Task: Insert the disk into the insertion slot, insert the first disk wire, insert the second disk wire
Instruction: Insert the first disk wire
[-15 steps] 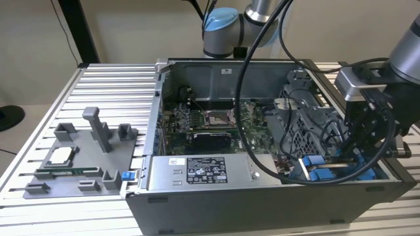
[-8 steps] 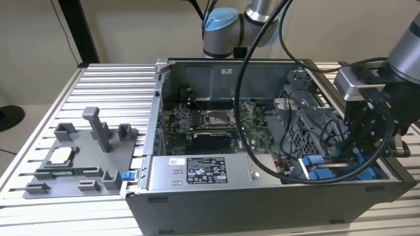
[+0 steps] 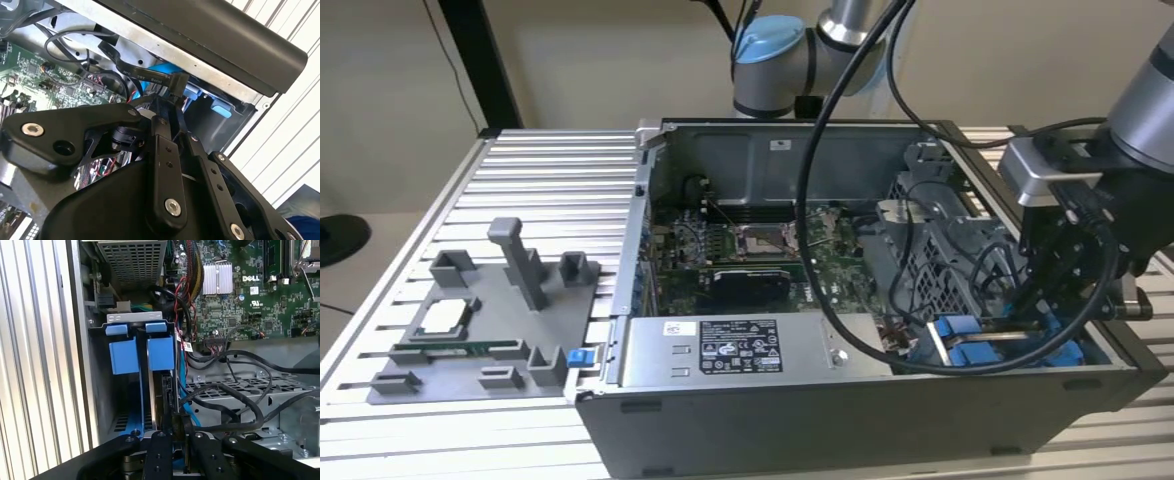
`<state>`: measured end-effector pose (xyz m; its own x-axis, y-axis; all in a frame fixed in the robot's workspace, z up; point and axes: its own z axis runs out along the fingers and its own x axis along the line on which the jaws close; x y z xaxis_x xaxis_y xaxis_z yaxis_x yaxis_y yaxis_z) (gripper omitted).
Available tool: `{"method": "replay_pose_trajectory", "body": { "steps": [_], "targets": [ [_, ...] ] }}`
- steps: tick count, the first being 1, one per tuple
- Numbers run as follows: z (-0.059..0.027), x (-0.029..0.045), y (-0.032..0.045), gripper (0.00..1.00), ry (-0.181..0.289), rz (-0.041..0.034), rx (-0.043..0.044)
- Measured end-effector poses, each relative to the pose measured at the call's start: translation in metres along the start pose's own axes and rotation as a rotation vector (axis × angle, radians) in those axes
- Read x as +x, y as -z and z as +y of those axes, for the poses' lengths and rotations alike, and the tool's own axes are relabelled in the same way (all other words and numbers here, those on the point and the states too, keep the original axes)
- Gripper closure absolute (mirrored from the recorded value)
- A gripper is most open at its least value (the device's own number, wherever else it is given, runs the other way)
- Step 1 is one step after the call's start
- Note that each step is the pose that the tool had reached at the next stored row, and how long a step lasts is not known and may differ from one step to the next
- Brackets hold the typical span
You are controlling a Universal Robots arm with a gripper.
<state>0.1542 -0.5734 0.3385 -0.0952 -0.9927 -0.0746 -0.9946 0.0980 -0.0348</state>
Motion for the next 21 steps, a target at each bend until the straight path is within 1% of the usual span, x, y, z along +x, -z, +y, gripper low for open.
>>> {"method": "replay_pose_trajectory", "body": {
  "steps": [5, 10, 12, 16, 17, 19, 21],
  "targets": [
    [0.0007, 0.0001, -0.001, 1.0, 0.0, -0.0008, 0.0027],
    [0.0017, 0.0005, -0.0053, 1.0, 0.0, 0.0003, 0.0051],
    [0.0018, 0.0007, -0.0073, 1.0, 0.0, -0.0005, 0.0054],
    [0.0019, 0.0007, -0.0077, 1.0, 0.0, -0.001, 0.0054],
    [0.0019, 0.0006, -0.0079, 0.0, 0.0, -0.0019, 0.0052],
    [0.0019, 0.0007, -0.0083, 0.0, 0.0, -0.0024, 0.0052],
    [0.0019, 0.0007, -0.0077, 0.0, 0.0, -0.0012, 0.0053]
  ]
}}
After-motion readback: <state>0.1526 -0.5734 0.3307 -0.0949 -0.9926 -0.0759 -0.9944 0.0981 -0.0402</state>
